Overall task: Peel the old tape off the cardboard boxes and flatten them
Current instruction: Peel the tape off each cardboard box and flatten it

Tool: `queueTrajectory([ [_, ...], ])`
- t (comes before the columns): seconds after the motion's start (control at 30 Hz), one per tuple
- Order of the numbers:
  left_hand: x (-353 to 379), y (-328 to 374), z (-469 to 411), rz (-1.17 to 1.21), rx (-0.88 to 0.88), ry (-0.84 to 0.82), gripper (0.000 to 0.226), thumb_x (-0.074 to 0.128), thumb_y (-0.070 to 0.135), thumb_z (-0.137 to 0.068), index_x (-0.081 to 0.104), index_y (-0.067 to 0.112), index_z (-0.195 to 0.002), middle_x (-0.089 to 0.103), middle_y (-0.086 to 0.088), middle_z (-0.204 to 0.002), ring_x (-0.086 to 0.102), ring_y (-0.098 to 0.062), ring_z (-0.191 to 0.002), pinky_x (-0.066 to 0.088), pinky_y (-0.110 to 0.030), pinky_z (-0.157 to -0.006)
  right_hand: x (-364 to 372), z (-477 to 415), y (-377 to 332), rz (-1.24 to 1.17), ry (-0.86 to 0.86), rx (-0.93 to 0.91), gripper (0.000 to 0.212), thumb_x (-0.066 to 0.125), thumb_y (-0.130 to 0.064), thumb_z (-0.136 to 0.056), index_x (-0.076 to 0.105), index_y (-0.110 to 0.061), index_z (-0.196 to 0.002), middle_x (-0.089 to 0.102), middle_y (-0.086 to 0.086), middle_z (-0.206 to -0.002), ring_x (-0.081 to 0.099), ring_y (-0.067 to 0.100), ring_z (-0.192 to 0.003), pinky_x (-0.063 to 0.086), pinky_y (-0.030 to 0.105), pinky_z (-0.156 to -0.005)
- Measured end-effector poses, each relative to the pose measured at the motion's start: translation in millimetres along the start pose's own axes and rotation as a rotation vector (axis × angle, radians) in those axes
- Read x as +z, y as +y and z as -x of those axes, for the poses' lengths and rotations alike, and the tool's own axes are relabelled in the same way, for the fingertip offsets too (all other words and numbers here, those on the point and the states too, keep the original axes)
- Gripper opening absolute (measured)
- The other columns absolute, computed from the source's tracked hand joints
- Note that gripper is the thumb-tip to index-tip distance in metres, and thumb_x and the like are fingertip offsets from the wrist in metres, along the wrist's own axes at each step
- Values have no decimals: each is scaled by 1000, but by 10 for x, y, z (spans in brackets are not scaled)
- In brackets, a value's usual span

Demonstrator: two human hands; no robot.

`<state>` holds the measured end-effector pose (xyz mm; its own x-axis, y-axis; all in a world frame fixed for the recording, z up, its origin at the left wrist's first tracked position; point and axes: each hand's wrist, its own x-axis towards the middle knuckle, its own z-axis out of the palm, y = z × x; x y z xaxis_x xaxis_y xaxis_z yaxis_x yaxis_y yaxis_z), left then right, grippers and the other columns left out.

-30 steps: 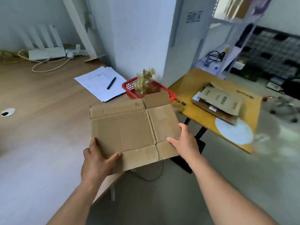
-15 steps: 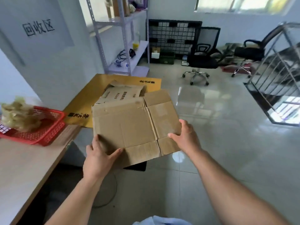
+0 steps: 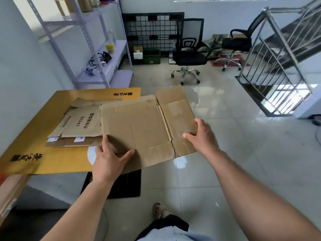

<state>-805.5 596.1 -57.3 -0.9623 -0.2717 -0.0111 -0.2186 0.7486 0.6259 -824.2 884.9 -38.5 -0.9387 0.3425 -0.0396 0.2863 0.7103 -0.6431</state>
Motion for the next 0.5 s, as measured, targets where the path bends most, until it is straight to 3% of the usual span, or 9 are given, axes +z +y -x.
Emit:
queueTrajectory([
  [0.23,249,264,-1027,-35,-67,40,107,69,65,-70,11,23,-150,39,-14,-136,52,-37,-113,37,-37,-72,143,-1205,-426,62,-62,-43,81,69,-41,-79,28,-19,-146,41,13,-138,47,31,-124,38,39,-100],
  [0.5,90,134,-1899,2,-238,164,105,68,67,-70,11,27,-148,38,-14,-134,54,-37,-109,44,-39,-78,773,-2361,-1248,105,-174,-226,79,69,-42,-80,29,-19,-145,41,13,-139,46,30,-125,37,37,-100],
])
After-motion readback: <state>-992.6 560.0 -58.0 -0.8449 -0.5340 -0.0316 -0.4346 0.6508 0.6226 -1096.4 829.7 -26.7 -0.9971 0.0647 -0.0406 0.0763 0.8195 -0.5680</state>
